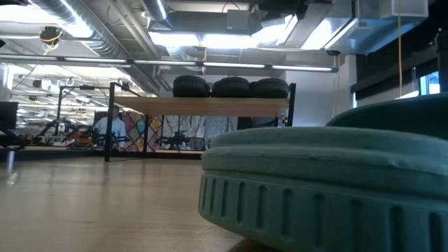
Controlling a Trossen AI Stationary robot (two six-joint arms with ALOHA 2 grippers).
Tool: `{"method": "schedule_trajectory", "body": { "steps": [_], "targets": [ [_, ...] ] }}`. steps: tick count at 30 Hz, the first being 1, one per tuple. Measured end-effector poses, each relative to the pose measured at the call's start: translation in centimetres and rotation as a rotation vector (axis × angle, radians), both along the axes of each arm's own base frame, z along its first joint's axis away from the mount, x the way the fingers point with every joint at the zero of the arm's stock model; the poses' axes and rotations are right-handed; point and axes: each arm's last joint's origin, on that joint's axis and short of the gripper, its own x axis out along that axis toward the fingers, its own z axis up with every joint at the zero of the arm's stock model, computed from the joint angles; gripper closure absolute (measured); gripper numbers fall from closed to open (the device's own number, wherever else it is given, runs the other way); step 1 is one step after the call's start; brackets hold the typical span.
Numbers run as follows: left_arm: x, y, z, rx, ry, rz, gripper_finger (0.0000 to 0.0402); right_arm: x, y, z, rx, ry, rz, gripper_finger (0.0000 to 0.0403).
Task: Pick and place slides into the shelf
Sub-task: Put the black slide on the shelf
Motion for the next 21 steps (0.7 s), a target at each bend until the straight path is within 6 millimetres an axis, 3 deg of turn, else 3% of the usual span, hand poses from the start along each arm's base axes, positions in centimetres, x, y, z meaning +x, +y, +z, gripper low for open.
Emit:
{"method": "schedule_trajectory", "body": {
  "steps": [4, 13, 17, 21],
  "targets": [
    [0.0, 0.0, 0.0, 0.0, 0.0, 0.001, 0.0393, 0.0, 0.0, 0.0, 0.0, 0.0, 0.0, 0.0163],
    [0.0, -0.1, 0.2, -0.005, 0.002, -0.004, 0.0397, 0.0, 0.0, 0.0, 0.0, 0.005, 0.0, 0.0163],
    [0.6, -0.6, 1.7, -0.019, -0.021, -0.008, 0.0398, 0.0, 0.0, -0.1, 0.0, 0.015, 0.0, 0.0163],
    [1.3, -1.1, 4.3, 0.007, -0.072, -0.028, 0.0399, 0.0, 0.0, -0.2, -0.021, 0.024, 0.004, 0.0163]
  ]
}}
